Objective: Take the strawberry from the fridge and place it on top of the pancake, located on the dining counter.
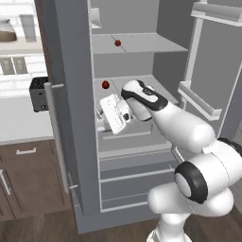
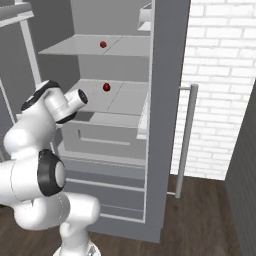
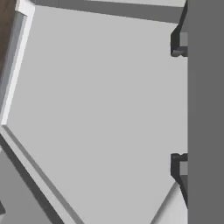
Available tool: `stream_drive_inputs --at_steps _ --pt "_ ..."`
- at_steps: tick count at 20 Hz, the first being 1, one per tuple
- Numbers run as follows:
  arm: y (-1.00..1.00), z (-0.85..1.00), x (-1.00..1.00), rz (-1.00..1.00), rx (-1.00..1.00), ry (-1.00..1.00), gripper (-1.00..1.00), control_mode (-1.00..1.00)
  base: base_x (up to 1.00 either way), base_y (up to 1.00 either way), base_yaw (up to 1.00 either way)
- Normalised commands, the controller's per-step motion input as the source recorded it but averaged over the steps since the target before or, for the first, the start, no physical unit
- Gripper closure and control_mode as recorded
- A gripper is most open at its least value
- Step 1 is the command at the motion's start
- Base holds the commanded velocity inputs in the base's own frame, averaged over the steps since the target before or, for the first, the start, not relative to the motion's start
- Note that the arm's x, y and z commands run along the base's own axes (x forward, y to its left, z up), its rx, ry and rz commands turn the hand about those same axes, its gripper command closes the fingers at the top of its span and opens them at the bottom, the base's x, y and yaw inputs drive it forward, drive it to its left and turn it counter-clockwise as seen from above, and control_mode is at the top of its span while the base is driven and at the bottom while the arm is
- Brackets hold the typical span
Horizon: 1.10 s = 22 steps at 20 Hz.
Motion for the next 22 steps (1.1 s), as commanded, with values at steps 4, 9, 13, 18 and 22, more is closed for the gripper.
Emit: stream_drive_inputs --at_steps 4,9,13,18,22 --pt "0.48 0.0 -0.42 0.03 0.0 0.0 -1.0 -1.0 0.0 0.0 0.0" --pt "0.11 0.0 -0.27 0.01 0.0 0.0 -1.0 -1.0 0.0 0.0 0.0" --pt "-0.2 0.01 -0.09 0.0 -0.03 0.0 -1.0 -1.0 0.0 0.0 0.0" --pt "-0.96 0.06 -0.07 0.0 -0.2 -0.04 -1.0 -1.0 0.0 0.0 0.0" --pt "-1.0 0.0 0.0 0.12 -0.36 -0.25 -1.0 -1.0 0.0 0.0 0.0"
